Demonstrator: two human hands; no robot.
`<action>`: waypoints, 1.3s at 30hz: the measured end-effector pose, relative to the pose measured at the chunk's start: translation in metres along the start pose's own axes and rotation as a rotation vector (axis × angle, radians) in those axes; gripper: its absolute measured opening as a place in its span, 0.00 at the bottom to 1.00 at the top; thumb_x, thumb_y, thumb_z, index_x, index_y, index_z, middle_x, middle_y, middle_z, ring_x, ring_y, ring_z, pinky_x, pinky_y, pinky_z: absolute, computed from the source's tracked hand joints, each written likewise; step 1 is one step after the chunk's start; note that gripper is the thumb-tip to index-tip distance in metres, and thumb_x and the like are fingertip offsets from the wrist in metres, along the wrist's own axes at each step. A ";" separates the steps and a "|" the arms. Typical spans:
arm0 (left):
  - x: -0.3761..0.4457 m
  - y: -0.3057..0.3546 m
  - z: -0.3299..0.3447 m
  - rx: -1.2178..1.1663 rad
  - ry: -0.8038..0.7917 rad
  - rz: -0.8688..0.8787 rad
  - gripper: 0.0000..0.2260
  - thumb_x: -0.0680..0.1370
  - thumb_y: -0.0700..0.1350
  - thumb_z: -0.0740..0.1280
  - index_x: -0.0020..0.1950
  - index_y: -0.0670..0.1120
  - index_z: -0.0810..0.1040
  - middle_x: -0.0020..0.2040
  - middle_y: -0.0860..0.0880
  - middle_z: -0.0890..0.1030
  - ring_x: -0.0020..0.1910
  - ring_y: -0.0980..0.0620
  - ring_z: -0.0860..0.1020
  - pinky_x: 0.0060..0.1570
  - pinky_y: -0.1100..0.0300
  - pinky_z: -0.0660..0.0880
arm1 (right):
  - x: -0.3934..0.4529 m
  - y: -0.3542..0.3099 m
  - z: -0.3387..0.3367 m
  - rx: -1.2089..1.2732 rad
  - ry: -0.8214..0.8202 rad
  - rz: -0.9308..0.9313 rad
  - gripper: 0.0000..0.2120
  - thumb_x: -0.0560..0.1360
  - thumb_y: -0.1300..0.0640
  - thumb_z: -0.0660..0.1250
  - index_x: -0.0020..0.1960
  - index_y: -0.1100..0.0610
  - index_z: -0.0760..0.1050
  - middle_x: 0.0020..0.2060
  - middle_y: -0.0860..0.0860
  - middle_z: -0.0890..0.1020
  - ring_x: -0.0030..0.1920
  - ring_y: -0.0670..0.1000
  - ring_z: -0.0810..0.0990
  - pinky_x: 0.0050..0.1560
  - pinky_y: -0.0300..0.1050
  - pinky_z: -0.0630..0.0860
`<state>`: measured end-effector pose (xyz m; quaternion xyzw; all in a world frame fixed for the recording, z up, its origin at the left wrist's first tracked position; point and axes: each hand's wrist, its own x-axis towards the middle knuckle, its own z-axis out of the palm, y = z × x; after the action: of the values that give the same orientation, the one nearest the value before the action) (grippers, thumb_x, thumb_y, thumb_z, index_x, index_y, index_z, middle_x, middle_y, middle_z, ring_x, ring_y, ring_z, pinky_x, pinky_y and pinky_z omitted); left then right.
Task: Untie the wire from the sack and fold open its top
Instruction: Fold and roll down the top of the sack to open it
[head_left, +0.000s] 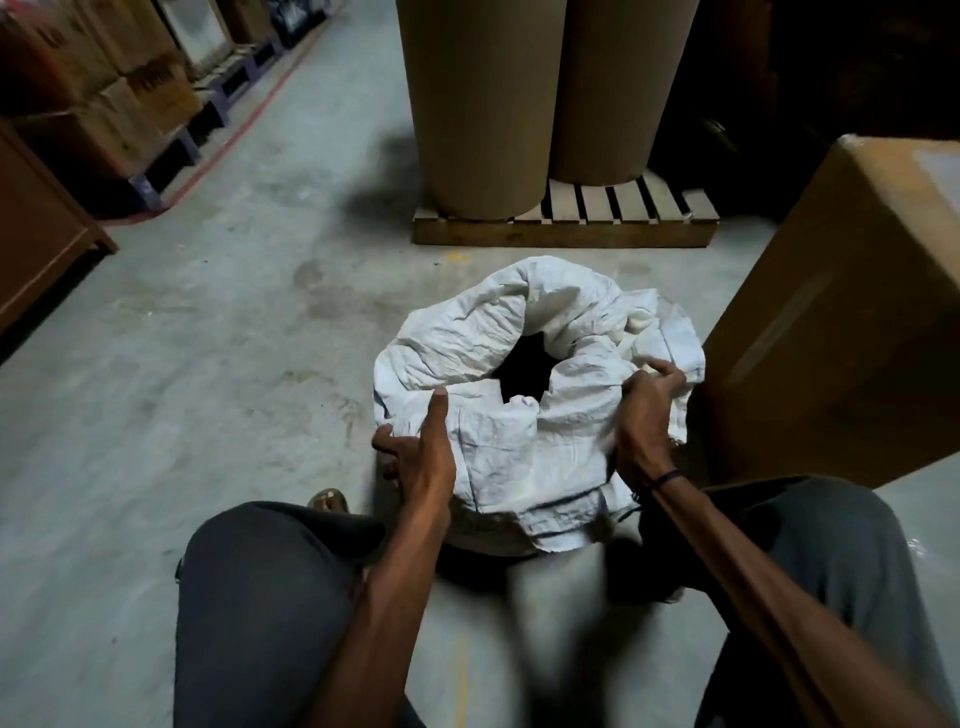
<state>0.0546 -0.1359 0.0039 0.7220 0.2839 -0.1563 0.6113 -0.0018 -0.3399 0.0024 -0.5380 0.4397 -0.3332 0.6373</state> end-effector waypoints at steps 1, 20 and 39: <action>-0.002 0.000 0.001 -0.013 -0.053 -0.016 0.42 0.73 0.65 0.73 0.77 0.48 0.57 0.74 0.37 0.69 0.72 0.36 0.71 0.71 0.44 0.70 | -0.007 -0.002 0.001 -0.049 -0.006 -0.030 0.11 0.77 0.60 0.56 0.57 0.48 0.64 0.42 0.47 0.76 0.43 0.52 0.76 0.49 0.50 0.68; -0.012 0.002 0.012 -0.459 -0.411 -0.021 0.16 0.80 0.29 0.59 0.66 0.34 0.79 0.62 0.35 0.82 0.57 0.40 0.84 0.61 0.46 0.81 | 0.005 0.008 -0.016 -0.425 -0.243 0.093 0.48 0.72 0.59 0.74 0.78 0.49 0.45 0.63 0.60 0.80 0.56 0.60 0.81 0.58 0.54 0.79; -0.011 -0.001 -0.001 0.899 0.013 0.694 0.29 0.76 0.52 0.72 0.75 0.55 0.65 0.80 0.40 0.57 0.75 0.34 0.66 0.65 0.38 0.73 | 0.002 0.000 -0.019 -0.630 -0.308 -0.332 0.29 0.72 0.59 0.70 0.66 0.52 0.58 0.39 0.55 0.80 0.38 0.61 0.81 0.40 0.56 0.79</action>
<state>0.0448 -0.1374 0.0094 0.9633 -0.0605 -0.0473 0.2574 -0.0181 -0.3491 0.0015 -0.8150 0.3265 -0.1956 0.4368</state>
